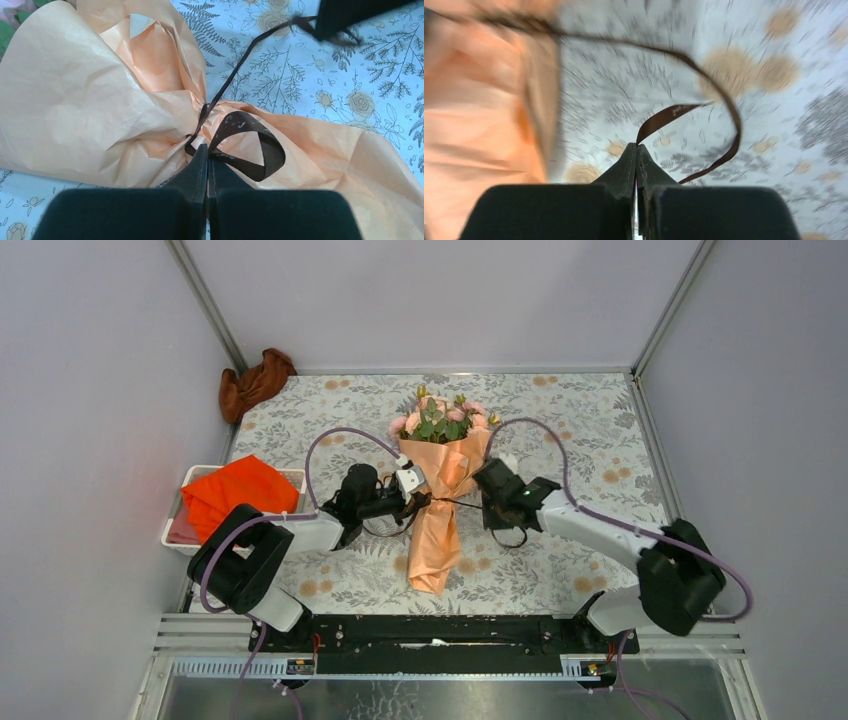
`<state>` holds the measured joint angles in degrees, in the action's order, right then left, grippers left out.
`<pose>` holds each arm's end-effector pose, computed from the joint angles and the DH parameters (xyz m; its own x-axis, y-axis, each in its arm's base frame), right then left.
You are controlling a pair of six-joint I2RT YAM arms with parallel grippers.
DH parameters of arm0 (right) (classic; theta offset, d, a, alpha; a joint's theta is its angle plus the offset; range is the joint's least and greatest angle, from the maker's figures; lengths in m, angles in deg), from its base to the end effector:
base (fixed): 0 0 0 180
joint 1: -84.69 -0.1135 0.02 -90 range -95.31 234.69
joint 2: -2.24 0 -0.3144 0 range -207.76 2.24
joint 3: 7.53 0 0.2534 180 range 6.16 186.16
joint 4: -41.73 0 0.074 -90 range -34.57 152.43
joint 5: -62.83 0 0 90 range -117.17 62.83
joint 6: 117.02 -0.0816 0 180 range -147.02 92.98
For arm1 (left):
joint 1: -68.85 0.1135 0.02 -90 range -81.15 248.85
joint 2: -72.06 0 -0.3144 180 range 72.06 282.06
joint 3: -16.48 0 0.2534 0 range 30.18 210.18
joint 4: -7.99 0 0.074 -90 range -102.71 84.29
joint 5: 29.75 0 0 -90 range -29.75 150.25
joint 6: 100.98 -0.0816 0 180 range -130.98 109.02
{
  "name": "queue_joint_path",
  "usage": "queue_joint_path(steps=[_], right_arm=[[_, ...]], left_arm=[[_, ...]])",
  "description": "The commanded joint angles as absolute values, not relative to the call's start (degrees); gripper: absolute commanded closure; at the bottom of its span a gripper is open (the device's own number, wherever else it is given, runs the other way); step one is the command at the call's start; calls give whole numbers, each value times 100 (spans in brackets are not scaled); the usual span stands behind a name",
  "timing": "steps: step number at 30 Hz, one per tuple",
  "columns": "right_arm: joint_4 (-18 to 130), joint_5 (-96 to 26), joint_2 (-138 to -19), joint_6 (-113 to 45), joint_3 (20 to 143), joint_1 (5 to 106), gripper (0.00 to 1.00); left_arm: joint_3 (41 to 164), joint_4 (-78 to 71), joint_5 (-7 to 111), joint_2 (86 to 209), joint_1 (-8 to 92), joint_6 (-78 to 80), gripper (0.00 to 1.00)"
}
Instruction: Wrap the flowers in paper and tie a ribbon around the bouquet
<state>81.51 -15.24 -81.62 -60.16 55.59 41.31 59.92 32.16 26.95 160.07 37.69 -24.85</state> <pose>0.2289 0.1931 0.2024 -0.8567 -0.0737 -0.5104 -0.1549 0.9808 0.1184 0.2531 -0.2054 0.2003 -0.0804 0.2827 -0.9558 0.9189 0.3926 0.0389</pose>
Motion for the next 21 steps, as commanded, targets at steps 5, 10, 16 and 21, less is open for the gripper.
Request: queue_joint_path(steps=[5,10,16,21], right_arm=[[7015,-1095,-7810,-3975,7833,4173,100],[6434,-2149,-9027,-4158,9347,4106,100],[6504,-2712,-10332,-4651,10869,4084,100],[7087,-3354,-11049,-4794,11487,3997,84]], left_arm=[[5848,3865,2845,15802,3630,-2795,100],[5618,3960,2760,15599,3543,-2968,100],[5547,3929,2817,15494,3446,-3030,100],[5589,4040,2857,15521,3400,-2907,100]])
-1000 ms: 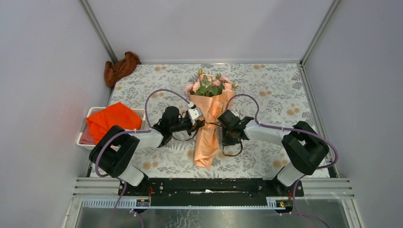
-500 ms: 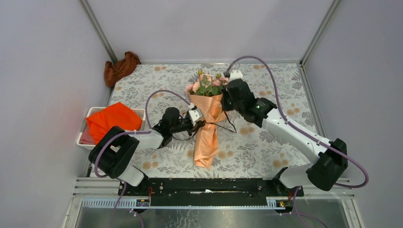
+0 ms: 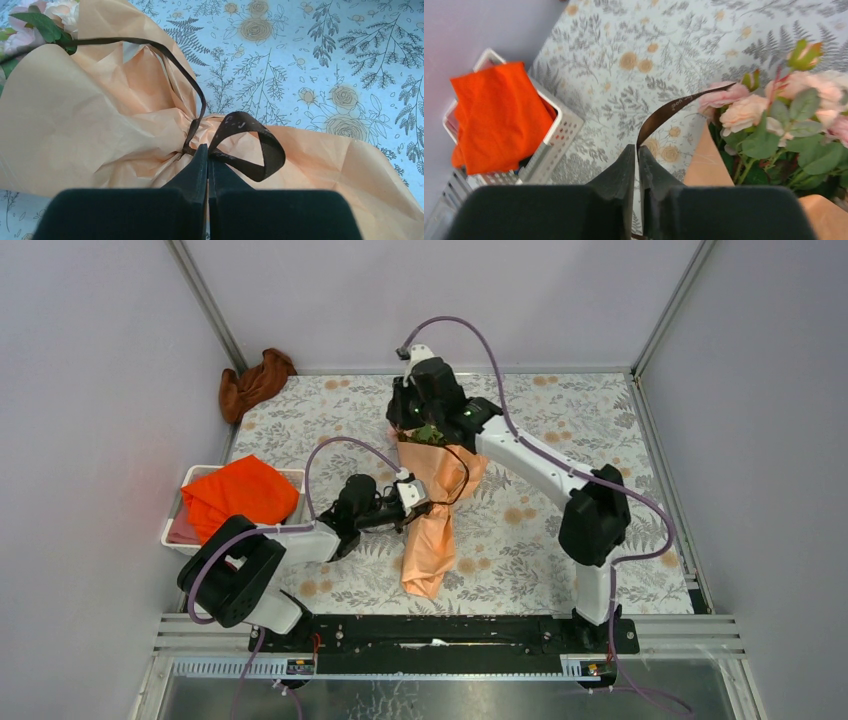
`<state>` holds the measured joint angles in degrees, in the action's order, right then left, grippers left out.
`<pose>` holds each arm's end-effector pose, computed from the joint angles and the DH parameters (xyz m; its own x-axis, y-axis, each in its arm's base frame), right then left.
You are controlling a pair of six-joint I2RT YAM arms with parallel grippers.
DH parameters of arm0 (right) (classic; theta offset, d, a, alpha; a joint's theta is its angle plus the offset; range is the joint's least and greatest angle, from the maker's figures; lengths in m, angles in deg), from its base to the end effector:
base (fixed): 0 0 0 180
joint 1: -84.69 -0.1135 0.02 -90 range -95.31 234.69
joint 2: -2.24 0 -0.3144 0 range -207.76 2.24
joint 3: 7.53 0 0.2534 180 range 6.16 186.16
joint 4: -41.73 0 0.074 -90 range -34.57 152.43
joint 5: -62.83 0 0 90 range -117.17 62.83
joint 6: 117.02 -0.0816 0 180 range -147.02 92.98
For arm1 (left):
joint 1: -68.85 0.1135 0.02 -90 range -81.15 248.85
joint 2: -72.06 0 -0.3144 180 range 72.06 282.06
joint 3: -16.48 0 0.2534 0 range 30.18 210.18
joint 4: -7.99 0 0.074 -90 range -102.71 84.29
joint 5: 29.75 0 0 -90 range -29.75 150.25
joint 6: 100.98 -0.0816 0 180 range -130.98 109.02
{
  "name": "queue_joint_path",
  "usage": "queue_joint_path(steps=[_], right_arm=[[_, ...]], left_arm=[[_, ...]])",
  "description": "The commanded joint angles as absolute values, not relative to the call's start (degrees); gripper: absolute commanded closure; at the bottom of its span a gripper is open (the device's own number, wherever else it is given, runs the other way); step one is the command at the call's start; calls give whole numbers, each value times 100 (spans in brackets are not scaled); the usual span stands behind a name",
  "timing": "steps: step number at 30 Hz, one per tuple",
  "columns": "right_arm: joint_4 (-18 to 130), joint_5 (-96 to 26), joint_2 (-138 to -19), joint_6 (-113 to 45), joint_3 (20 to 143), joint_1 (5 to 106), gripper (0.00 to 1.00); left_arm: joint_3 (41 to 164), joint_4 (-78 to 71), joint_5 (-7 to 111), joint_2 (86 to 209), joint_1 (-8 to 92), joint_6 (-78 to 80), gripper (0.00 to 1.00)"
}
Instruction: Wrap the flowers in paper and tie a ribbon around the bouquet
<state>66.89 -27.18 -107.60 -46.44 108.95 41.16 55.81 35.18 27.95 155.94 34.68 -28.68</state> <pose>0.3813 0.3622 0.3891 -0.4462 0.0347 -0.8942 -0.5731 0.7564 0.3153 0.2266 -0.2066 0.2057 0.0374 0.2852 -0.9577 0.9293 0.3424 0.1383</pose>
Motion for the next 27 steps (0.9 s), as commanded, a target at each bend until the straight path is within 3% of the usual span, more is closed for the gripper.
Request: queue_joint_path(steps=[1,4,6,12,16,23,27], right_arm=[[7345,-3350,-11120,-4679,11618,4010,72],[7713,-3272,-10850,-4224,11484,4194,44],[7380,-3364,-10261,-3980,10583,4480,37],[4817,-5146,-7906,-2297,7215,5124,31],[3551,-6375,-7217,-1421,5541,5122,28],[3427,-7600,-7693,-635,5323,5077,32],[3139,-6791,-7685,-1094,5289,5150,29]], left_arm=[[5585,4043,2871,15531,3396,-2914,100],[5580,4026,2948,15551,3394,-2886,100],[5576,4029,2989,15547,3396,-2846,100],[5541,4123,2976,15581,3396,-2840,100],[5562,4120,2951,15604,3400,-2868,100],[5634,4035,2973,15626,3396,-2943,100],[5654,3985,3004,15602,3396,-2989,100]])
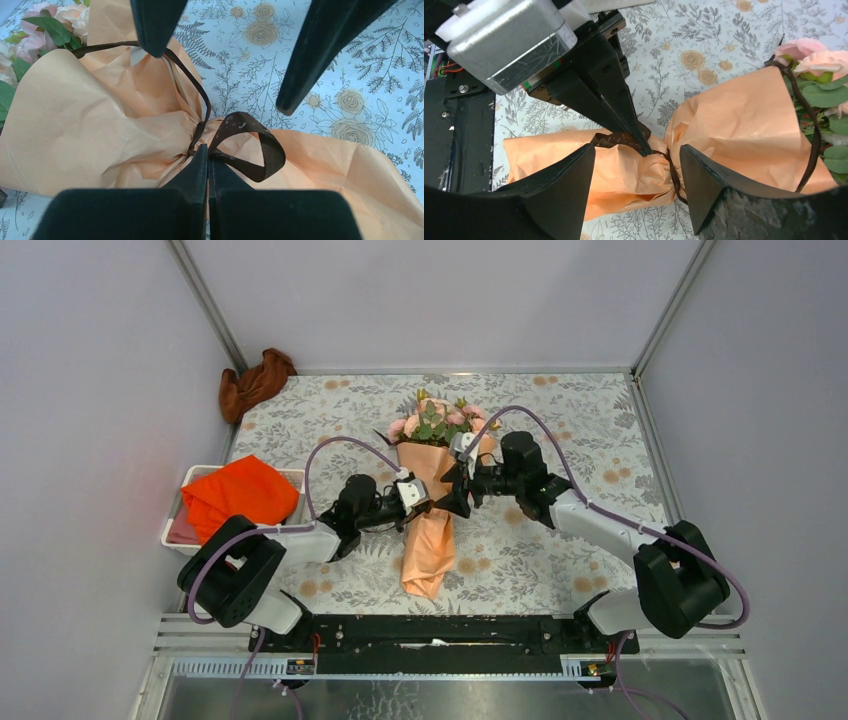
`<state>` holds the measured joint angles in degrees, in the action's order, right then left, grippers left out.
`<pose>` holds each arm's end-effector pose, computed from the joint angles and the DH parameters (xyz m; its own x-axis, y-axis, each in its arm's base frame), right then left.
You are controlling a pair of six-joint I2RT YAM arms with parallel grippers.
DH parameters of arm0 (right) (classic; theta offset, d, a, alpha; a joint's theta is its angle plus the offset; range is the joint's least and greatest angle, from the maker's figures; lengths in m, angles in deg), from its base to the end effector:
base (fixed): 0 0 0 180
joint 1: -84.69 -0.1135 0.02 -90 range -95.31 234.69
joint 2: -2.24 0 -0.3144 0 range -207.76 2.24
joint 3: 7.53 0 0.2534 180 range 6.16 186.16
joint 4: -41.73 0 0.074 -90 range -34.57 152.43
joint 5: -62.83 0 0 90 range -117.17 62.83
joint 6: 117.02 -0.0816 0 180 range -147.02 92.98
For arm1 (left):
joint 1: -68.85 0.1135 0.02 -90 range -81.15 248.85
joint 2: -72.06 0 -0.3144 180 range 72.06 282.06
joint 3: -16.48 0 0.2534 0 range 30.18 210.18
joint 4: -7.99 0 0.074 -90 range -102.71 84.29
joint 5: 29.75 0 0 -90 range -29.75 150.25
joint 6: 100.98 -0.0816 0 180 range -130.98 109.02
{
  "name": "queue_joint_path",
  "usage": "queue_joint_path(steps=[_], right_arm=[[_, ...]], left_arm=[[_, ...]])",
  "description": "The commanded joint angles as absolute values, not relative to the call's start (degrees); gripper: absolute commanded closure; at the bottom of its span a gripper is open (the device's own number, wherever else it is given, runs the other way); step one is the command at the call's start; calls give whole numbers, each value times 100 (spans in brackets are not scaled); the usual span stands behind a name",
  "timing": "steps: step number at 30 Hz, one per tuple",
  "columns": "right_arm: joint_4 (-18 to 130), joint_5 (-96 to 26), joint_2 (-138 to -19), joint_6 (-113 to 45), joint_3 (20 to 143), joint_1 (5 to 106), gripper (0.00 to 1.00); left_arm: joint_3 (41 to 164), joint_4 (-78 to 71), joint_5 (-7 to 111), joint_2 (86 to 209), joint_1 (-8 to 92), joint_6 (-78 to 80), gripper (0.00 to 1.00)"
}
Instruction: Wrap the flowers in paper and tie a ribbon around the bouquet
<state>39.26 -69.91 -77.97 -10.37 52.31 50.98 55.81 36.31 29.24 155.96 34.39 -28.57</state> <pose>0.2451 0.2301 0.2940 0.0258 -0.2358 -0.9715 -0.9785 0.1931 -0.0728 0.2279 -0.2074 0.2080 0.0499 0.2799 -0.9587 0.9208 0.3590 0.1527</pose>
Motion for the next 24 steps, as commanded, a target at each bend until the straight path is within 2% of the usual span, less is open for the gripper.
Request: queue_joint_path(steps=[1,3,4,7,9,15,24], right_arm=[[3094,-6636,-7730,-1492,5371,5314,28],[3168,-6474,-7994,-2435,5734,5791,31],[3404,-6204,-8197,-2829,6017,5955,36],[5024,-5312,-9047,-2856,7176,6060,46],[5745,-5103,-9534,-2744,7825,6061,47],[5752,-4873,-10033,-2372,8093,6061,47],[6490,-5565,-10869,-1999,8705,6065,49]], left_arm=[[5643,3969,3014,15596,3396,-3000,100],[5637,3938,3013,15591,3396,-3005,100],[5633,3931,3002,15590,3396,-3005,100],[5638,3938,2974,15591,3384,-3008,100],[5642,3937,2985,15584,3370,-3029,100],[5659,3896,3007,15586,3367,-3067,100],[5673,3878,3010,15617,3352,-3084,100]])
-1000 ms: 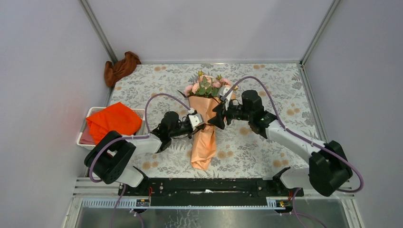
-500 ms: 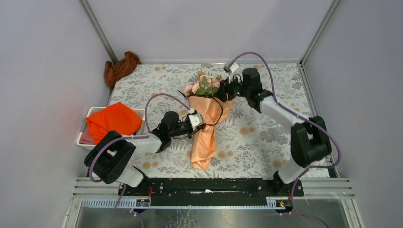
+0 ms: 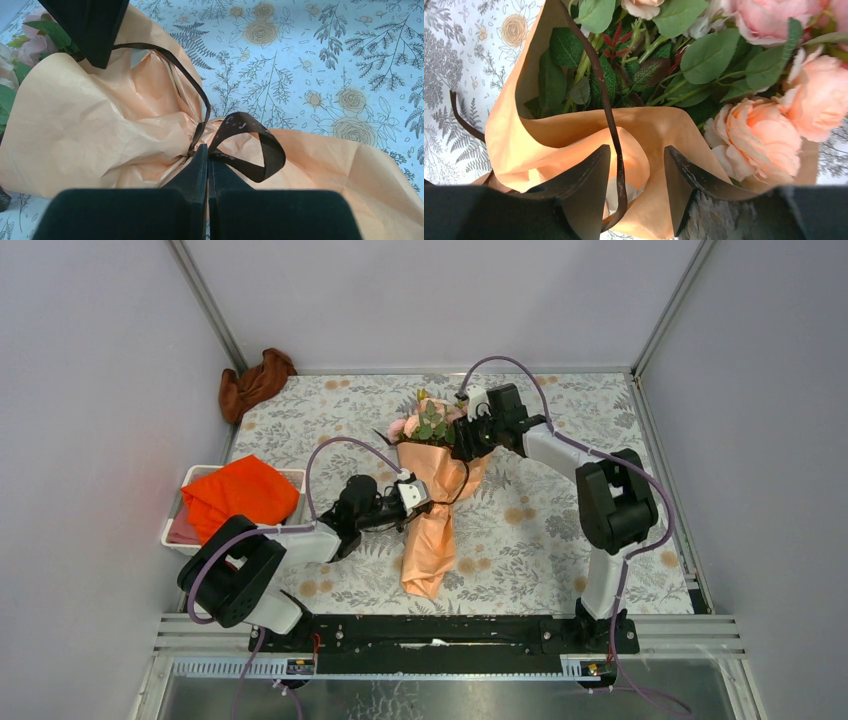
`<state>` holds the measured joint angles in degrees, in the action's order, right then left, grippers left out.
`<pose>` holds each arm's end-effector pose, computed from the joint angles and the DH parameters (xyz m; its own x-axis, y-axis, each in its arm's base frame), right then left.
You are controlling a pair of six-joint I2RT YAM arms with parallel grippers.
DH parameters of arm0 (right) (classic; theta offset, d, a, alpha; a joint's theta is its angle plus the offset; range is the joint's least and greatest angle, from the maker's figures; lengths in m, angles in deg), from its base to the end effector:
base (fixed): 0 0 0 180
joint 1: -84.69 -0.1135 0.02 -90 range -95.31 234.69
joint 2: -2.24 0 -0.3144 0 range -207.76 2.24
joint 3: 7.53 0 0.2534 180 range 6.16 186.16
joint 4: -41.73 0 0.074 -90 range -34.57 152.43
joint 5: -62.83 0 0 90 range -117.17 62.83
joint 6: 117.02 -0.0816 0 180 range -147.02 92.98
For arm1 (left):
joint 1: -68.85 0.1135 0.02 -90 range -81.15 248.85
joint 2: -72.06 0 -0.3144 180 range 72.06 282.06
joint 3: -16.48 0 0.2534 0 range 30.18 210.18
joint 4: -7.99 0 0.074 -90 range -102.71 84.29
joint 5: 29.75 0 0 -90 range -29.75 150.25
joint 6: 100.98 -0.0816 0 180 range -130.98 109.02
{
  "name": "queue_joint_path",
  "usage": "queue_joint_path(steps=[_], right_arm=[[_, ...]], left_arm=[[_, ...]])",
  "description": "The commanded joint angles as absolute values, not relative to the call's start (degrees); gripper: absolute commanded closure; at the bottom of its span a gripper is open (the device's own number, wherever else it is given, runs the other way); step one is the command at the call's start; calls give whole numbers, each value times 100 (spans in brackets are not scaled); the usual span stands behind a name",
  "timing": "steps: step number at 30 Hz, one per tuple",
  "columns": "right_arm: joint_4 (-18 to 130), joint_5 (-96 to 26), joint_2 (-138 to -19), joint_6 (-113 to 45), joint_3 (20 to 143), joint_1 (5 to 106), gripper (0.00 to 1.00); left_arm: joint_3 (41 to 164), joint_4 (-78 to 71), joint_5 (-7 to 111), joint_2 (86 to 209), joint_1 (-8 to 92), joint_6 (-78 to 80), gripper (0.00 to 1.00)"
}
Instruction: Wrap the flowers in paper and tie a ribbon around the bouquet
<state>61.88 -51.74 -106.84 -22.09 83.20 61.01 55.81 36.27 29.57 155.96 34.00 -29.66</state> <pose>0.4253 0.2236 0.2386 -0.5110 -0.3094 -0.8020 -0.7098 0.6781 0.1906 0.2269 -0.2087 0.2078 0.0681 0.2883 -0.9551 0.9200 0.3521 0.1718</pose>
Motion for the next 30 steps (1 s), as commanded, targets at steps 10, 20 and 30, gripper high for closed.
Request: queue_joint_path(steps=[10,20,30], right_arm=[[6508,-5095,-10407,-2117,8729,6048,97],[6462,-4267,-9109,-1908,8315,5166,100],[6085,-5324,-10106,-2614,8995,4627,95]], left_arm=[[5647,3868,3010,15582,3343,-3137,100],[5568,3903,2965,15541,3343,-3189,100],[5456,3869,3003,15356,3335,-3296,100]])
